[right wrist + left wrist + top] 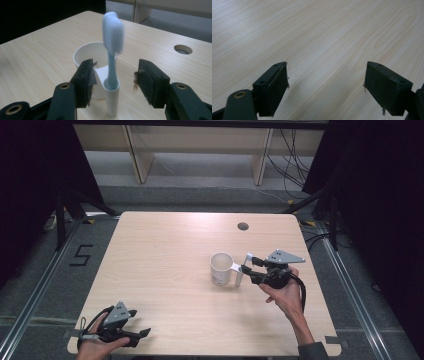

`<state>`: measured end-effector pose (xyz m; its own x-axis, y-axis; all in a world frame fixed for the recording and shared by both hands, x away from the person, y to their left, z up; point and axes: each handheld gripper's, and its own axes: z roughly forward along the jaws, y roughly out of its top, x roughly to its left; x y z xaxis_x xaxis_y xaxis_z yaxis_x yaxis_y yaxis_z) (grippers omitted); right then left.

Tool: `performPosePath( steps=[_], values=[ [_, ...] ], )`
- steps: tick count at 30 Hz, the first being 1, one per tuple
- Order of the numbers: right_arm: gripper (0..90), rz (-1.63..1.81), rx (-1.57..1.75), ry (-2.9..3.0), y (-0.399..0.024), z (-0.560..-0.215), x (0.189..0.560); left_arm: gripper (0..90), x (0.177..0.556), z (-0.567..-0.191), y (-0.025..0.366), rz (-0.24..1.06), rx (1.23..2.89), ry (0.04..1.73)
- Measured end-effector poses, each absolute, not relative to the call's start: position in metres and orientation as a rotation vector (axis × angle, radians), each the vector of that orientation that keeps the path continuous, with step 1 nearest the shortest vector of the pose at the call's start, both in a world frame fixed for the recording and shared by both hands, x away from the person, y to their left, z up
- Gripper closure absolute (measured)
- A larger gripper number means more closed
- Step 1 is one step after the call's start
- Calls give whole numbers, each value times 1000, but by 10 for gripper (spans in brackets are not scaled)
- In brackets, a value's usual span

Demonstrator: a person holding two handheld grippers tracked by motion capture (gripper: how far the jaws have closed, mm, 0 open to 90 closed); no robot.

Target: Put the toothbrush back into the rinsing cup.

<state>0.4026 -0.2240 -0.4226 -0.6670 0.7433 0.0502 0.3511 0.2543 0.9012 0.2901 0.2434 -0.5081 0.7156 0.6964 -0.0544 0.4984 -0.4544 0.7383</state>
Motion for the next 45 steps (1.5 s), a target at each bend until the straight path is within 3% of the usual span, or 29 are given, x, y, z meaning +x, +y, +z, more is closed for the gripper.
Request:
performPosePath(
  steps=[21,31,45],
  values=[
    [419,1407,1040,2138,-245,-422,374,183,290,-508,243,334,2132,915],
    [310,1363,1103,2148,-242,-429,362,183,289,-506,249,354,2149,910],
    [269,1332,1120,2179,-242,-436,347,183,288,-507,248,346,2141,906]
  ],
)
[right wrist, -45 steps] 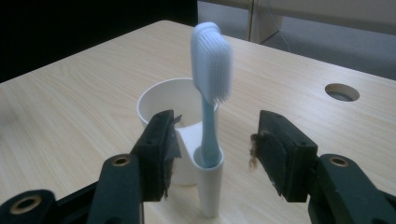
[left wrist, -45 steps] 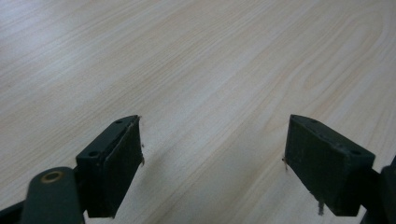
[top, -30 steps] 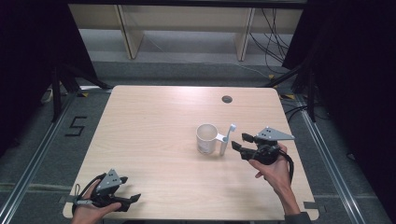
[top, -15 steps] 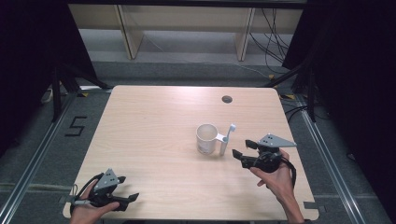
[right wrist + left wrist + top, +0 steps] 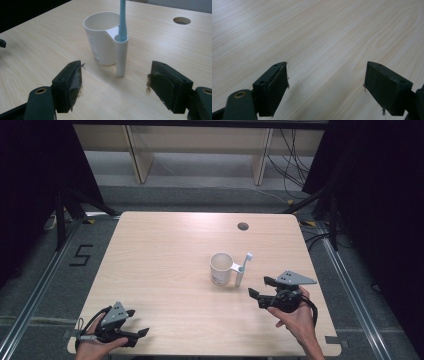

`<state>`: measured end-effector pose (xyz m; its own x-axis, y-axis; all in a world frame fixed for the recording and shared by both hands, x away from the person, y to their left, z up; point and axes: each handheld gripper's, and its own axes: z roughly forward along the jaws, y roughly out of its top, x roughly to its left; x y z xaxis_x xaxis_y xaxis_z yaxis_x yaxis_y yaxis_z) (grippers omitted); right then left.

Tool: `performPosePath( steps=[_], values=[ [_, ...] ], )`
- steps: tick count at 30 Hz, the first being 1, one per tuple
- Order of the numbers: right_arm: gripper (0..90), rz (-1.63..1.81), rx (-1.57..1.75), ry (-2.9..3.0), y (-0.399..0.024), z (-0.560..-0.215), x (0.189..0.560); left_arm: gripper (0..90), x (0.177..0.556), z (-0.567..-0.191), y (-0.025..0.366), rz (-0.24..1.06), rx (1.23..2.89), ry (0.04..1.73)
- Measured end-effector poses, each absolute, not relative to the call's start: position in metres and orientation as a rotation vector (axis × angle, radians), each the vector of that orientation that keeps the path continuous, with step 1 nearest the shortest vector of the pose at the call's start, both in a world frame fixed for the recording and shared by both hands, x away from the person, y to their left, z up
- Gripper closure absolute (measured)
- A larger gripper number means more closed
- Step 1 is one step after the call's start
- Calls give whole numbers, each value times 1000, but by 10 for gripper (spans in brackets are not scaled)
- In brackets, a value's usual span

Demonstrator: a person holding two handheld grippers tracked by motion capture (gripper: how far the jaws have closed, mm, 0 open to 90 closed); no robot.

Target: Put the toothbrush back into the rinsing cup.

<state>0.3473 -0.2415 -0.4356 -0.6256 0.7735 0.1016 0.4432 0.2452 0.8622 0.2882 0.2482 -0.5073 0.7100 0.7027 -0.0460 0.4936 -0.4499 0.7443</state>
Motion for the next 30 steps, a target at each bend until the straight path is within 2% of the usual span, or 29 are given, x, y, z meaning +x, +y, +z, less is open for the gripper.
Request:
performPosePath(
  steps=[30],
  values=[
    [241,1235,1173,2294,-250,-471,318,183,287,-508,246,347,2137,910]
  ],
)
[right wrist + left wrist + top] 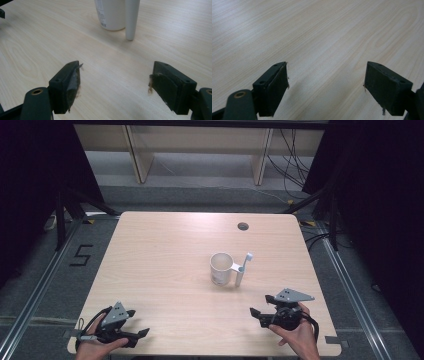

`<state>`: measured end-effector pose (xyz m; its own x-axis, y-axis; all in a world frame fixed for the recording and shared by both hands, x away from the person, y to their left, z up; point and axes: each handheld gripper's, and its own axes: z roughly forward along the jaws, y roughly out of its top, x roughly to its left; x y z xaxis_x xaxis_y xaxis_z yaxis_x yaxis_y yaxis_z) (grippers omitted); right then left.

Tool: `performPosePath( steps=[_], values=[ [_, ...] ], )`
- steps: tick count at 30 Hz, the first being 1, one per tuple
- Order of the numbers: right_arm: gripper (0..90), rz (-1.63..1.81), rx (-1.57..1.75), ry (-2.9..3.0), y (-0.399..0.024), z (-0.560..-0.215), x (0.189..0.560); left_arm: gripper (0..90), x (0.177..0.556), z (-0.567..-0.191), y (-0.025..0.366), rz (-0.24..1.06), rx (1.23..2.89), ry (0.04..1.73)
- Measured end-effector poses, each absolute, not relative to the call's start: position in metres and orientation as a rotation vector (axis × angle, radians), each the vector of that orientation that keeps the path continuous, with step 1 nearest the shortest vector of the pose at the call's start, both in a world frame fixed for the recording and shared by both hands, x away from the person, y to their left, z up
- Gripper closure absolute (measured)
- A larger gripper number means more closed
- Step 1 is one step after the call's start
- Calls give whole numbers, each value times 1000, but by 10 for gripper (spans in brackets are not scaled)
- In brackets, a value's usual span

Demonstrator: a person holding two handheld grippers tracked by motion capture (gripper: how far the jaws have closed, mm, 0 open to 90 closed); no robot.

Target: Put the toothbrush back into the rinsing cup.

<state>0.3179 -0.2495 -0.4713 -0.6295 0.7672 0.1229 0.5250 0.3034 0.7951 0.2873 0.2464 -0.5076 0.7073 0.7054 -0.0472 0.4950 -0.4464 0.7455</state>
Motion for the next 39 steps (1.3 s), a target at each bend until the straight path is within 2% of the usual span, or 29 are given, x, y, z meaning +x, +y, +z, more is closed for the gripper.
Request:
performPosePath(
  steps=[39],
  values=[
    [183,1029,1144,2458,-256,-492,284,183,287,-508,246,348,2138,904]
  ],
)
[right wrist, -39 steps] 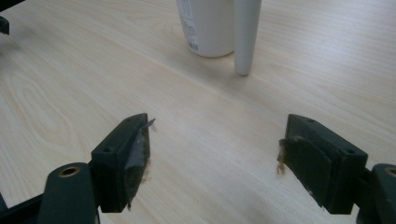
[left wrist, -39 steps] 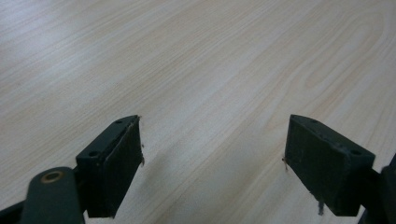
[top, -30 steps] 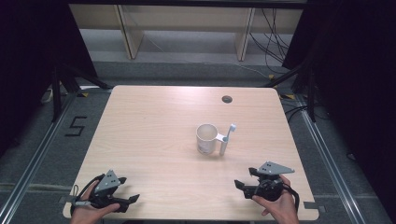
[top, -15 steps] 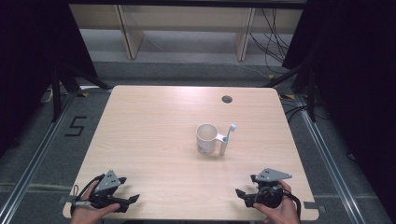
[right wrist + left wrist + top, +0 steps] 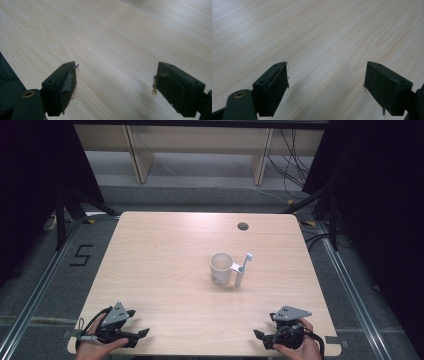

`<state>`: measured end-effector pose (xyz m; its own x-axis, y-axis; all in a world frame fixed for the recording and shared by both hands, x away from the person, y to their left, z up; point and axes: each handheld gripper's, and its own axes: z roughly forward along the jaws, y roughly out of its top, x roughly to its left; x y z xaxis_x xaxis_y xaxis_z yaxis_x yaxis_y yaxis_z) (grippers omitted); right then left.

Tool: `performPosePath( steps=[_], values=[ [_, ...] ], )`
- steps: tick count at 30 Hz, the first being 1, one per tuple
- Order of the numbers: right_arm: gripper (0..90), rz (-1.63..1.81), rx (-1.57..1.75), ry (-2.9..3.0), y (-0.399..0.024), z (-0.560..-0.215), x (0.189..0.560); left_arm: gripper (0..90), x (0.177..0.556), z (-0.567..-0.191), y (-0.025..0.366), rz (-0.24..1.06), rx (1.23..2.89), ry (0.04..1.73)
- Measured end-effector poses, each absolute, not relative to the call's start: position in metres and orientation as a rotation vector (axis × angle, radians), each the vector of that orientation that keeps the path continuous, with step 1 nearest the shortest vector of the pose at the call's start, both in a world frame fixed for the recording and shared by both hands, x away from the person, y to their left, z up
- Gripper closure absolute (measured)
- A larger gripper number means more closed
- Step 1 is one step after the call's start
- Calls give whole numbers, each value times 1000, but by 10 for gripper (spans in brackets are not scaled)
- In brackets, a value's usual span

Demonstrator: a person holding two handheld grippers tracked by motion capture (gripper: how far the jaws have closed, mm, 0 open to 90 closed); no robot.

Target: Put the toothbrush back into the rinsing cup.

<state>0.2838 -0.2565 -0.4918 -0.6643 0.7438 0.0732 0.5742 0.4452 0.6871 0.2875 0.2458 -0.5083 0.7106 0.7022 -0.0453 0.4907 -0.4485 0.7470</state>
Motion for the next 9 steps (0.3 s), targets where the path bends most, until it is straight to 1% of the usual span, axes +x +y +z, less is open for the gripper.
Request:
performPosePath(
  steps=[2,5,9],
  values=[
    [182,1033,1125,2455,-258,-493,284,183,287,-508,246,347,2138,904],
    [178,1037,1197,2459,-256,-492,280,183,287,-509,246,347,2139,905],
    [178,1031,1146,2463,-257,-494,282,183,287,-508,246,348,2138,904]
  ],
)
